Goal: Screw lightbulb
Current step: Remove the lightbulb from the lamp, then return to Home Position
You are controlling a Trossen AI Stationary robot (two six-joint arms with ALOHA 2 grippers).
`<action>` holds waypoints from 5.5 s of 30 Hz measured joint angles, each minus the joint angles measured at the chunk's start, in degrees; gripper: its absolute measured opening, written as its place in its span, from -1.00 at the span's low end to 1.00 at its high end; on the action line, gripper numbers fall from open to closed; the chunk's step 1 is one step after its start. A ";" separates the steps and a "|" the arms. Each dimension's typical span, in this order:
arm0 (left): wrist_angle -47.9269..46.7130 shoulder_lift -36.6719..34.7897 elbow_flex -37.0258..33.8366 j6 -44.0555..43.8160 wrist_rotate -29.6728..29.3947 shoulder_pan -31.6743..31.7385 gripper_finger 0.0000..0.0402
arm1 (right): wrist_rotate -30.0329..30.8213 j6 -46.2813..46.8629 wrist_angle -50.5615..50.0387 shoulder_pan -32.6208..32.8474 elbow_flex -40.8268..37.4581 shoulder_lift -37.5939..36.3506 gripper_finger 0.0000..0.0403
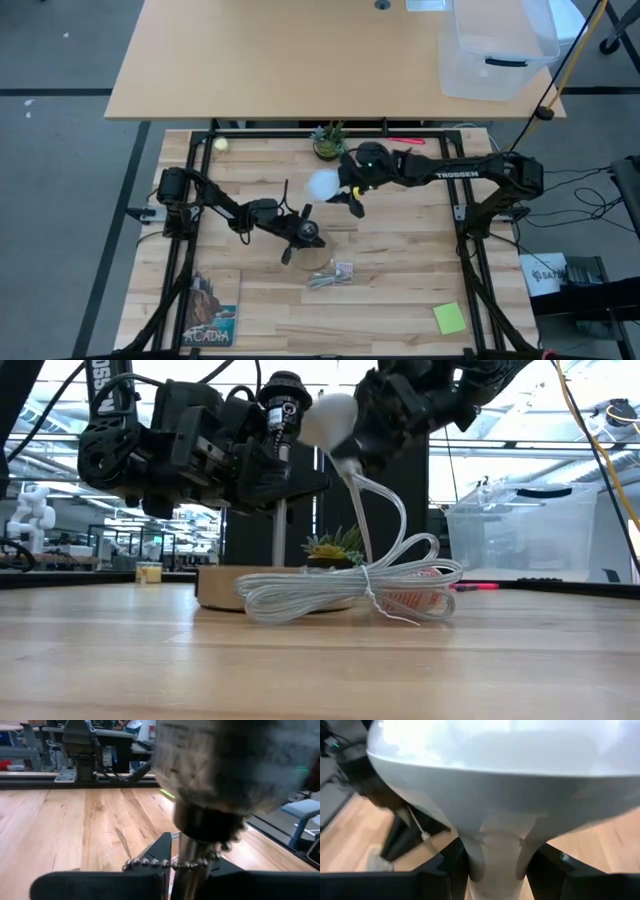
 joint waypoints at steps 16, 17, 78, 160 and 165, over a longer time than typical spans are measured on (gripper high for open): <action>6.22 -1.46 -0.70 -1.22 -1.18 -1.79 -0.04 | 2.24 2.68 -7.40 -0.29 -5.66 0.00 -0.24; 6.04 -2.06 -1.27 -1.22 -1.16 -1.77 0.03 | 2.24 2.94 -7.43 -0.29 -6.02 0.00 -0.24; -19.30 -61.57 -30.51 1.97 -40.10 -12.35 -0.29 | 19.44 2.00 -10.01 6.13 -12.41 -14.53 0.00; -80.28 -108.30 -27.28 -1.02 -47.26 -12.63 -1.00 | 20.03 1.20 -0.60 6.02 -56.87 -88.15 -0.99; -80.28 -108.30 -27.28 -1.00 -47.26 -12.63 -1.00 | 20.03 1.20 -0.59 6.02 -56.87 -88.15 -0.99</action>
